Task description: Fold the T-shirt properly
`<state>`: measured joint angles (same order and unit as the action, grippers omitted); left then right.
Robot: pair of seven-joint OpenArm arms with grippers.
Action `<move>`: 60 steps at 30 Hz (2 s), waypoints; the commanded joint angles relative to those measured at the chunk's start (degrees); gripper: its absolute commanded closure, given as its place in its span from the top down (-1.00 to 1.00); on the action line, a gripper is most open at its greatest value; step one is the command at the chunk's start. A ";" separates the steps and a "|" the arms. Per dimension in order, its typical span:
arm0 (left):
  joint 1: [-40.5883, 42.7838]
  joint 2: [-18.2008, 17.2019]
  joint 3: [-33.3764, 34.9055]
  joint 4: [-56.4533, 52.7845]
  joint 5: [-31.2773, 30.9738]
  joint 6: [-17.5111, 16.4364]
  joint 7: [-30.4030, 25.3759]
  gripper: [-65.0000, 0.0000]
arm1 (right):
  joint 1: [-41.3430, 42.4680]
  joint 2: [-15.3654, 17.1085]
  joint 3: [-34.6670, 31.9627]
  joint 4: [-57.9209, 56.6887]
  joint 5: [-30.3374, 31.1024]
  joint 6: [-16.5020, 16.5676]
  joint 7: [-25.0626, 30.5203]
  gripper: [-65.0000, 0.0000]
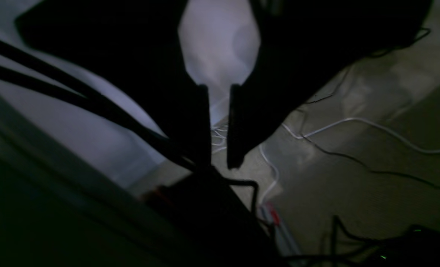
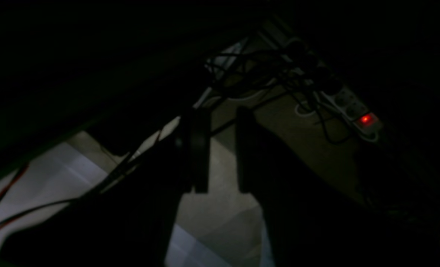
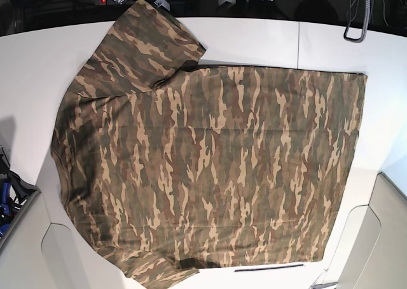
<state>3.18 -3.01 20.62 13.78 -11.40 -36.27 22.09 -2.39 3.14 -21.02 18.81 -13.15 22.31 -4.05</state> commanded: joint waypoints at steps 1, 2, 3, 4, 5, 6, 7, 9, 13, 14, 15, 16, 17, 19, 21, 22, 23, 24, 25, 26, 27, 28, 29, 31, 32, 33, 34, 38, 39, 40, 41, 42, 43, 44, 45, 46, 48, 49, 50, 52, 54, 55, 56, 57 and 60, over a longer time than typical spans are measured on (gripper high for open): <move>0.24 -0.07 0.04 0.26 -0.13 -1.40 0.22 -0.74 | -0.33 0.20 -0.11 0.44 0.07 0.61 0.55 -0.61; 0.39 -0.20 0.04 0.26 -0.13 -1.55 0.22 -0.74 | -0.35 0.28 -0.11 0.44 0.07 0.63 0.55 -0.61; 0.70 -0.42 0.04 0.28 -0.24 -1.57 0.17 -0.74 | -0.52 0.46 -0.11 0.46 0.09 0.59 0.55 -0.61; 0.90 -0.72 0.04 0.48 -0.61 -1.77 -0.02 -0.74 | -0.83 0.70 -0.11 0.55 0.07 0.61 0.55 -0.61; 1.31 -1.03 0.04 0.81 -1.38 -1.99 -0.02 -0.74 | -1.18 1.01 -0.11 0.83 0.07 0.63 0.55 -0.61; 1.88 -1.49 0.04 1.40 -1.73 -2.19 0.00 -0.74 | -1.66 1.36 -0.11 1.07 0.07 0.68 0.55 -0.61; 2.67 -2.03 0.04 2.27 -1.75 -2.16 -0.02 -0.74 | -2.27 1.75 -0.11 1.57 0.09 0.68 0.55 -0.61; 4.61 -3.28 0.04 4.59 -2.32 -2.16 0.22 -0.74 | -3.93 2.67 -0.11 3.21 0.09 0.70 0.55 -0.61; 9.84 -6.10 0.02 10.75 -3.91 -2.16 0.55 -0.74 | -8.90 5.11 -0.11 9.09 0.72 3.45 0.57 -0.61; 11.45 -6.84 0.02 12.79 -4.76 -2.16 0.72 -0.74 | -10.40 5.88 -0.11 11.02 1.68 3.87 0.55 -0.61; 13.09 -7.63 0.02 14.93 -5.84 -2.16 0.98 -0.74 | -12.07 6.75 -0.11 13.07 3.08 4.15 0.57 -0.61; 14.86 -8.37 -0.09 17.20 -6.82 -2.16 1.29 -0.74 | -13.62 7.65 -0.11 15.26 4.44 4.68 0.55 -0.61; 16.52 -9.03 -0.09 19.47 -7.96 -2.16 1.64 -0.74 | -15.17 8.63 -0.11 17.42 5.88 5.20 0.55 -0.61; 19.89 -10.23 -0.59 24.15 -9.97 -2.16 2.91 -0.74 | -18.34 10.56 -0.11 21.97 8.37 6.23 0.55 -0.61; 23.21 -11.04 -2.25 28.98 -11.10 -2.14 3.93 -0.74 | -21.49 12.37 -0.11 26.53 10.12 7.17 0.55 -0.61; 24.83 -11.34 -3.50 31.32 -11.13 -2.14 4.13 -0.74 | -23.06 13.22 -0.11 28.79 10.71 7.58 0.55 -0.61; 26.38 -11.54 -5.03 33.51 -11.10 -2.14 4.17 -0.74 | -24.57 14.03 -0.11 31.01 11.04 7.91 0.55 -0.61; 27.85 -11.63 -6.75 35.52 -11.13 -2.14 4.44 -0.74 | -26.03 14.78 -0.11 33.22 11.10 8.22 0.55 -0.61; 29.27 -11.61 -8.59 37.44 -11.13 -2.14 5.01 -0.74 | -27.56 15.52 -0.11 35.41 11.08 8.57 0.52 -0.61; 30.64 -11.61 -10.38 39.41 -11.13 -2.14 5.57 -0.74 | -29.09 16.28 -0.11 37.64 11.08 8.85 0.50 -0.61; 32.04 -11.63 -12.04 41.35 -11.39 -2.14 6.23 -0.74 | -30.58 17.00 -0.11 39.85 11.08 9.07 0.37 -0.61; 33.48 -11.63 -13.73 43.45 -12.26 -2.16 6.95 -0.74 | -32.13 17.81 -0.09 42.16 11.08 9.20 0.33 -0.61; 34.93 -11.63 -15.34 45.48 -13.03 -2.16 7.69 -0.74 | -33.66 18.58 -0.07 44.46 11.10 9.18 0.33 -0.61; 37.55 -11.63 -17.97 49.55 -13.68 -2.16 8.20 -0.74 | -36.35 20.06 0.17 48.83 11.26 9.20 0.33 -0.61; 38.80 -11.63 -19.04 51.58 -13.68 -2.16 8.22 -0.74 | -37.53 20.72 0.44 50.95 12.09 9.20 0.33 -0.61; 39.93 -11.63 -19.96 53.68 -13.68 -2.16 8.55 -0.74 | -38.60 21.38 0.81 53.05 13.14 9.20 0.33 -0.61; 41.09 -11.63 -20.87 55.87 -13.75 -2.14 8.98 -0.74 | -39.67 22.01 1.31 55.21 14.32 9.20 0.33 -0.61; 45.22 -11.63 -24.96 64.46 -17.29 -2.14 12.79 -0.74 | -43.28 23.39 4.59 63.56 17.44 10.21 -0.87 -0.61; 46.10 -11.65 -26.16 66.53 -18.60 -2.16 13.97 -0.74 | -44.00 23.52 5.60 65.64 18.49 10.56 -1.81 -0.61; 46.93 -11.63 -27.52 68.65 -19.74 -2.16 15.08 -0.74 | -44.68 23.52 6.73 67.76 19.65 10.58 -3.15 -0.61; 47.76 -11.63 -28.94 70.79 -20.85 -2.16 16.09 -0.74 | -45.24 23.52 7.91 69.90 21.03 10.56 -4.76 -0.61; 48.63 -11.63 -30.34 72.89 -22.01 -2.14 16.83 -0.73 | -45.70 23.52 9.11 72.04 22.60 10.56 -6.67 -0.61; 49.42 -11.61 -31.76 74.88 -22.91 -2.14 17.22 -0.73 | -46.07 23.52 10.27 74.12 24.28 10.56 -8.61 -0.61; 50.14 -11.61 -33.07 76.81 -23.69 -2.14 17.33 -0.72 | -46.23 23.52 11.37 76.06 26.08 10.56 -10.69 -0.61; 50.77 -11.61 -34.25 78.62 -24.28 -2.14 17.40 -0.71 | -46.21 23.52 12.46 77.85 27.78 10.56 -12.55 -0.61; 51.32 -11.61 -35.32 80.24 -24.74 -2.14 17.40 -0.71 | -46.21 23.52 13.46 79.41 29.31 10.56 -13.84 -0.61; 52.04 -11.61 -37.46 83.08 -25.35 -2.14 17.64 -0.70 | -46.21 23.52 15.50 82.44 32.26 10.56 -15.52 -0.61; 52.28 -11.61 -38.51 84.41 -25.73 -2.14 17.79 -0.67 | -46.21 23.52 16.48 83.95 33.44 10.56 -15.98 -0.61; 52.26 -11.61 -39.50 85.44 -25.83 -2.14 18.43 -0.63 | -46.21 23.50 17.51 85.35 34.40 10.54 -16.46 -0.61; 52.24 -11.63 -41.66 87.34 -27.04 -2.14 20.17 -0.57 | -46.01 23.50 19.63 87.91 36.92 10.54 -17.20 -0.61; 52.24 -11.63 -43.87 88.85 -28.61 -2.14 21.31 -0.50 | -45.68 23.50 21.99 89.85 40.35 10.49 -18.14 -0.61; 52.24 -11.63 -45.07 89.37 -29.46 -2.14 21.73 -0.43 | -45.40 23.47 23.23 90.42 42.51 10.47 -18.84 -0.61; 52.24 -11.61 -46.23 89.74 -30.60 -2.12 21.92 -0.34 | -45.11 23.47 24.50 90.66 44.59 10.47 -19.43 -0.61; 52.24 -11.63 -47.34 89.96 -31.65 -2.12 21.92 -0.25 | -44.70 23.45 25.70 90.66 46.36 10.47 -20.11 -0.61; 52.22 -11.63 -50.93 90.42 -34.88 -2.14 21.92 -0.04 | -43.21 23.30 29.11 90.64 48.41 10.19 -21.81 -0.61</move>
<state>54.43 -14.26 -29.85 103.35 -45.56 -37.80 44.18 -45.23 26.02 7.81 108.60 34.20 32.10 -26.63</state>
